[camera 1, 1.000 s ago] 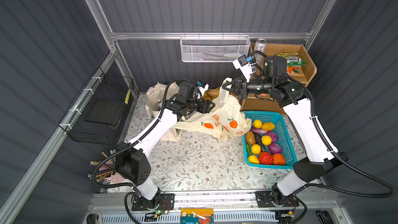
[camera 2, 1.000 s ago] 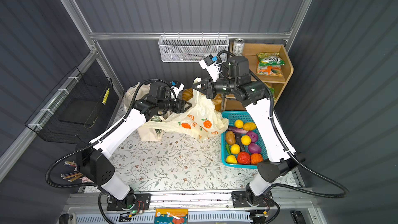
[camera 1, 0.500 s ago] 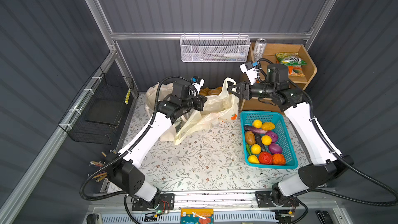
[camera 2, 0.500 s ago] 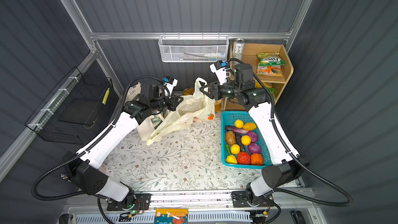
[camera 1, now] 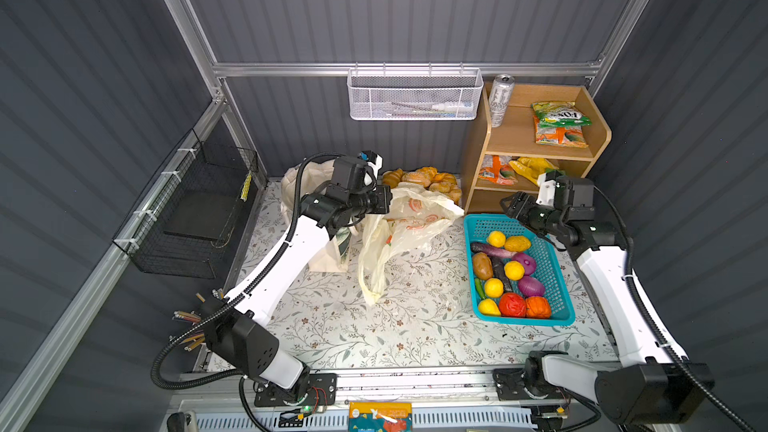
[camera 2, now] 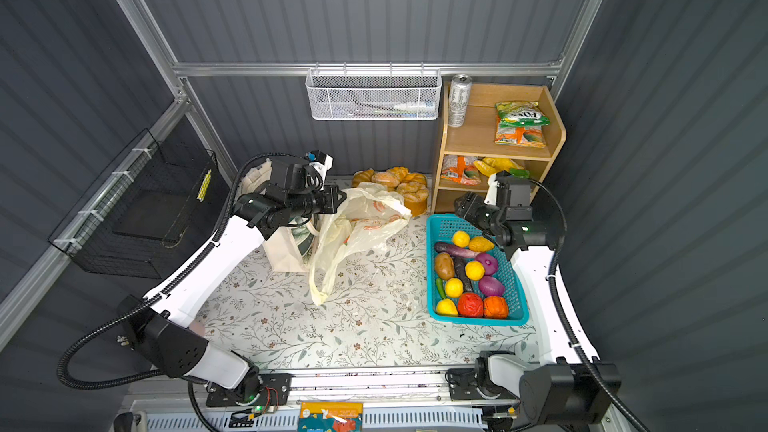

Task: Place the mixed food into the grocery bags and tie them
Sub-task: 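Reach the right gripper into the teal basket to a yellow fruit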

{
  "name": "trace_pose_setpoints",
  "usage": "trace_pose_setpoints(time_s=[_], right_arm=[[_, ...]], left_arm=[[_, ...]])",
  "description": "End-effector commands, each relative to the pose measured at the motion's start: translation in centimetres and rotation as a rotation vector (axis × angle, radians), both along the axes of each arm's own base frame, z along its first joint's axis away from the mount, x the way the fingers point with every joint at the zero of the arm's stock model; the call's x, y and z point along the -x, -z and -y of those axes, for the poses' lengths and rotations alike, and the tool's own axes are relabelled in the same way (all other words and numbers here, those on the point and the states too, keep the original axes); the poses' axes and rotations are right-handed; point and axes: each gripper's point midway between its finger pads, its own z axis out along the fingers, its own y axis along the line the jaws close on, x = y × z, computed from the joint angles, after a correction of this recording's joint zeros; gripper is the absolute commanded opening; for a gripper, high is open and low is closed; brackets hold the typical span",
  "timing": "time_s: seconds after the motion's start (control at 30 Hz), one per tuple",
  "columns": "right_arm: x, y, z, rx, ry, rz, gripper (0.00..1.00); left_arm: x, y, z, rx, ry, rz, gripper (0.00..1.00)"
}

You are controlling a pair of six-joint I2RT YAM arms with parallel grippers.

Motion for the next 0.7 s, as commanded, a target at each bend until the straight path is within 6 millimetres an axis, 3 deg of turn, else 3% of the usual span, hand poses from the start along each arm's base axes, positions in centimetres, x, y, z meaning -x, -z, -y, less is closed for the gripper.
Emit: trace_pose_setpoints(time_s=[0.0, 0.17, 0.3, 0.67], right_arm=[[3.0, 5.4, 2.7, 0.089, 0.131, -0.192, 0.72], [5.9, 10.9, 4.9, 0.152, 0.258, -0.347, 0.73], [6.4, 13.8, 5.2, 0.159, 0.28, -0.405, 0.73], [5.8, 17.8, 5.9, 0.175, 0.286, -0.492, 0.72]], left_arm=[[1.1, -1.7, 1.2, 0.068, 0.023, -0.018, 0.0], [1.4, 0.1, 2.0, 0.058, 0.031, -0.055, 0.0], [1.4, 0.9, 2.8, 0.063, 0.048, -0.071, 0.0], [3.0, -0.4, 4.4, 0.065, 0.06, -0.071, 0.0]])
